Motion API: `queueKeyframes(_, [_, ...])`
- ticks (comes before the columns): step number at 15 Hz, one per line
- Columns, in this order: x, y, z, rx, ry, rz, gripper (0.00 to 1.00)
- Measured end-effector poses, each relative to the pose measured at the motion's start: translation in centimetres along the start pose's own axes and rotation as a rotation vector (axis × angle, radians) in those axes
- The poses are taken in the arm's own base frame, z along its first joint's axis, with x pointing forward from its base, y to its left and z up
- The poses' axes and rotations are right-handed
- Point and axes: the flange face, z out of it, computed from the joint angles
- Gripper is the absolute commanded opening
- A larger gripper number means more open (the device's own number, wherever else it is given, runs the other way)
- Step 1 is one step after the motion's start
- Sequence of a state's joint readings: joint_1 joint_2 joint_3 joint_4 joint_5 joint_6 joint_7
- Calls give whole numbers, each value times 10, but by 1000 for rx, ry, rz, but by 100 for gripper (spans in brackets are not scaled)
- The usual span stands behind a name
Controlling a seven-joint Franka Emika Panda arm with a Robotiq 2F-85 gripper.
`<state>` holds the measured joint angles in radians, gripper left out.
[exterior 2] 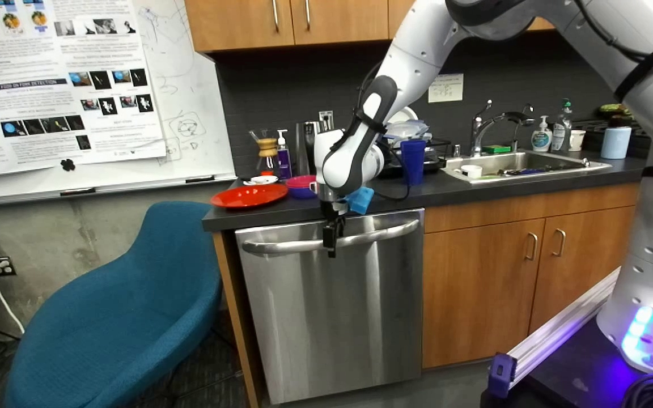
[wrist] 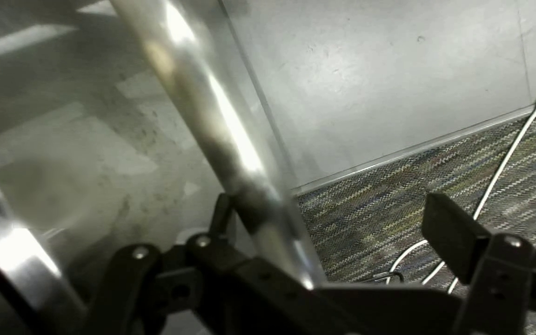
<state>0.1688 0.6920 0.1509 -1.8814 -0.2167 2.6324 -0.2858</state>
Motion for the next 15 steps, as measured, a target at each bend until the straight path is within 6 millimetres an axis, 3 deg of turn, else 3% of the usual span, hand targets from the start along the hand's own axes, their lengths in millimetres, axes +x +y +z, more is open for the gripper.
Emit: queueKeyframes(15, [3,3,1,7,-24,-8,100])
